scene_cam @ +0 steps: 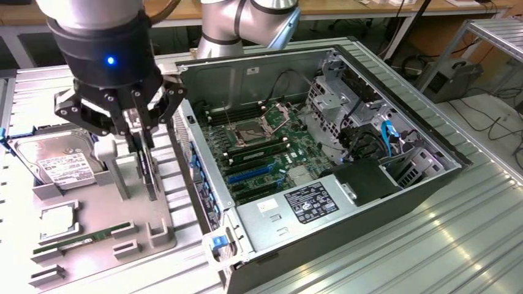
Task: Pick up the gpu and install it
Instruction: 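Pick up the gpu and move the gpu toward the slot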
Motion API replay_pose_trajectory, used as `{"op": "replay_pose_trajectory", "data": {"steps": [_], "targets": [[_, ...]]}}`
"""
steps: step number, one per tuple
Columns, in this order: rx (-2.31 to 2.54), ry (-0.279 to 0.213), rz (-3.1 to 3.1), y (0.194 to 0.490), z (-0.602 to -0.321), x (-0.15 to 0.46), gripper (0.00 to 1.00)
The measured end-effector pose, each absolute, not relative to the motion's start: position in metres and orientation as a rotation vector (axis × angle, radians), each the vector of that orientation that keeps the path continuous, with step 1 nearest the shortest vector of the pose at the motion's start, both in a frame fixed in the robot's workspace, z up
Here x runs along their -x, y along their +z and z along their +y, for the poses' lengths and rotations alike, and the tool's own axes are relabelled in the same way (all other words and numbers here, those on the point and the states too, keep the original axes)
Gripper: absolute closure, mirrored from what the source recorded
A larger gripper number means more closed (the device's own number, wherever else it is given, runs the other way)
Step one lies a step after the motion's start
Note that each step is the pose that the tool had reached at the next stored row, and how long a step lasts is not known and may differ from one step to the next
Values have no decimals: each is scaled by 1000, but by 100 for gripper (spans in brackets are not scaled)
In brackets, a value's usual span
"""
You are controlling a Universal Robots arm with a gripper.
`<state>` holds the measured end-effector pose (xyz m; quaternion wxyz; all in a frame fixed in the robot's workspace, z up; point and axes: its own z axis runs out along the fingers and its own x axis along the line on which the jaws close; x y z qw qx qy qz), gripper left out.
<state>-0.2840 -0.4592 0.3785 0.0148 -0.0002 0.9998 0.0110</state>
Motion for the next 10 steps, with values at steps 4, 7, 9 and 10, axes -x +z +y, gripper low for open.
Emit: {"op": "replay_pose_trajectory", "data": {"steps": [4, 7, 9, 10], "targets": [[6, 35, 3124, 417, -464, 266, 74], [8, 35, 3130, 431, -466, 258, 74], [9, 35, 3136, 439, -467, 251, 74], [9, 36, 3138, 441, -467, 247, 74]]}}
